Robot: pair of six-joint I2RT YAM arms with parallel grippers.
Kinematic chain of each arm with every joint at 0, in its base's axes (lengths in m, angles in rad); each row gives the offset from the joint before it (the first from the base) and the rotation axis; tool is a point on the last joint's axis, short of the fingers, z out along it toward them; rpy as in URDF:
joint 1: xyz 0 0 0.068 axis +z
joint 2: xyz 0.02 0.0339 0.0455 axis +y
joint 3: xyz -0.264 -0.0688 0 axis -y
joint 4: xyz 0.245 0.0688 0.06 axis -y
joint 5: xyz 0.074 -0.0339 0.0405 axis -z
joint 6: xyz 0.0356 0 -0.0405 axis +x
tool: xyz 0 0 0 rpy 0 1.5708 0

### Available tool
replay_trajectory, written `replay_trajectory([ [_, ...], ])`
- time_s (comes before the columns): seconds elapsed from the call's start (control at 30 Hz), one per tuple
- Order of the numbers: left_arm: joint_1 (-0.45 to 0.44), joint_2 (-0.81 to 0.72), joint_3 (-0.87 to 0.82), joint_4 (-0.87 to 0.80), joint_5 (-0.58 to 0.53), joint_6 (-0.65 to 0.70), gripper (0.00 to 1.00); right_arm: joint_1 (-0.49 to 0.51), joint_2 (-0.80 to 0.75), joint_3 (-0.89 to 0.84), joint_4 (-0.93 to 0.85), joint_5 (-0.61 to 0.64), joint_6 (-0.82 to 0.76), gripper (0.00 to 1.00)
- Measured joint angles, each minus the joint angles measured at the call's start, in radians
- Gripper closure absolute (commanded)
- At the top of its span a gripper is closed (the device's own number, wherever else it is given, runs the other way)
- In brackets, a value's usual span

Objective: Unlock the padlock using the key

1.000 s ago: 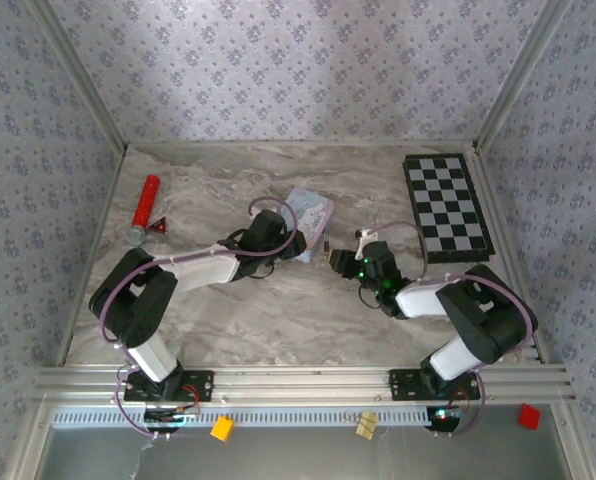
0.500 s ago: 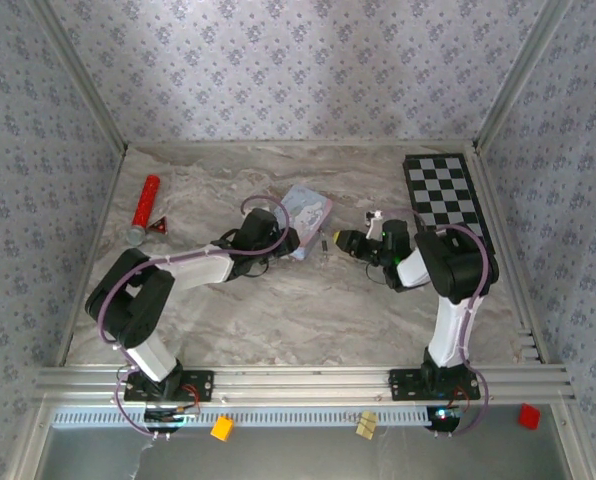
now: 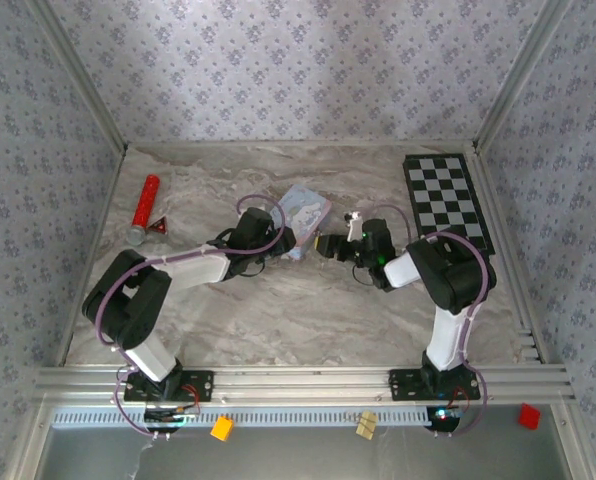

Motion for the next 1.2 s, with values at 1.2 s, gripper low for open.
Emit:
replay_trajectory([
  [1.2,0.021,-0.015,-0.023,0.011,0.01,0.0,0.42,-0.027,0.003,-0.046,0.031,-0.053,-0.054,0.57],
])
